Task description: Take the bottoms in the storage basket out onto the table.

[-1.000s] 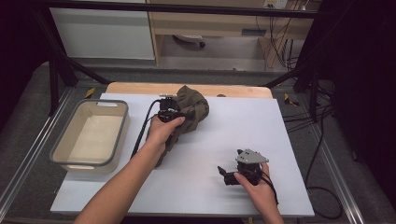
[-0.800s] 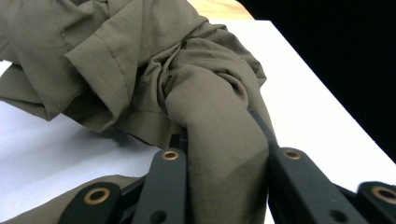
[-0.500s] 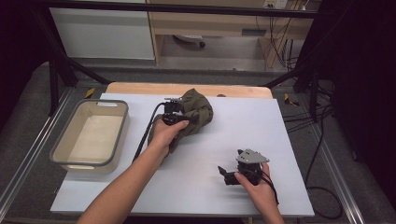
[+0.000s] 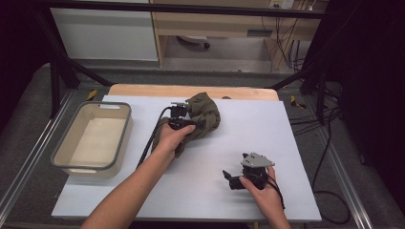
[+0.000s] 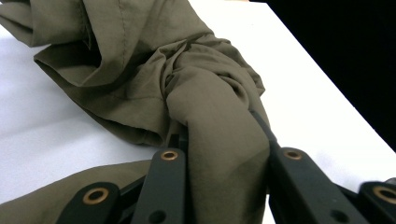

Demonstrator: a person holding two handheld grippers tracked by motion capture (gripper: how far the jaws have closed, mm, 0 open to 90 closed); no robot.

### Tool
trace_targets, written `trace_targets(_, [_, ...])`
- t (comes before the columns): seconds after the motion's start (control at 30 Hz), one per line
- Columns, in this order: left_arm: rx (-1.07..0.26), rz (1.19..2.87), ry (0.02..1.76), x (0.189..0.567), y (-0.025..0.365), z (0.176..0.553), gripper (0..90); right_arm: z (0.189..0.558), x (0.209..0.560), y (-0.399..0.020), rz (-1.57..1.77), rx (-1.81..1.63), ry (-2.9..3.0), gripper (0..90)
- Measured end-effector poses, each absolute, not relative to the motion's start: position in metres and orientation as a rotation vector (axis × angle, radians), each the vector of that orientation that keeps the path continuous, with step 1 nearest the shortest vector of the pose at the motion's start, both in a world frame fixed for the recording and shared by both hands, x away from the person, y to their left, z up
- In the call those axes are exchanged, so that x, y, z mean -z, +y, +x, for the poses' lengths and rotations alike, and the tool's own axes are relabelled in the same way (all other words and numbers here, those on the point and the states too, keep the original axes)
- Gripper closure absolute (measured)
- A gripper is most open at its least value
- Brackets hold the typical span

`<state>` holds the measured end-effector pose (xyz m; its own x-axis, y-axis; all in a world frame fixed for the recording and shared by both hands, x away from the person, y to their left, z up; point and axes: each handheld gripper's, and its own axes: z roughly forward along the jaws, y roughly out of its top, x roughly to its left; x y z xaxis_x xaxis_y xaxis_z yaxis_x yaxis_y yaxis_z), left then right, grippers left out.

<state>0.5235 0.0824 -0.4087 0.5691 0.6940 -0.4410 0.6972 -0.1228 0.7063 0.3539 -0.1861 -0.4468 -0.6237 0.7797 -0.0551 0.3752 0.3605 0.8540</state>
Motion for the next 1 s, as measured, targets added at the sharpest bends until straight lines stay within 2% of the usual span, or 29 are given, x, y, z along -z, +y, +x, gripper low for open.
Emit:
trace_targets(0.5, [0.013, 1.848, 1.116, 0.4113, 0.0764, 0.5192, 69.6, 0.3534, 0.4467, -0.1869, 1.007, -1.184, 2.171, 3.1])
trace_targets(0.8, [0.050, 1.827, 1.139, 0.4100, 0.0809, 0.5211, 51.9, 0.3535, 0.4472, -0.1868, 1.000, -1.180, 2.177, 3.0])
trace_targets(0.9, [0.025, 1.830, 1.142, 0.4084, 0.0828, 0.5210, 47.1, 0.3532, 0.4469, -0.1870, 1.004, -1.181, 2.177, 3.0])
trace_targets(1.0, [-0.038, 1.833, 1.150, 0.4051, 0.0852, 0.5193, 35.8, 0.3535, 0.4471, -0.1867, 1.000, -1.180, 2.178, 3.0])
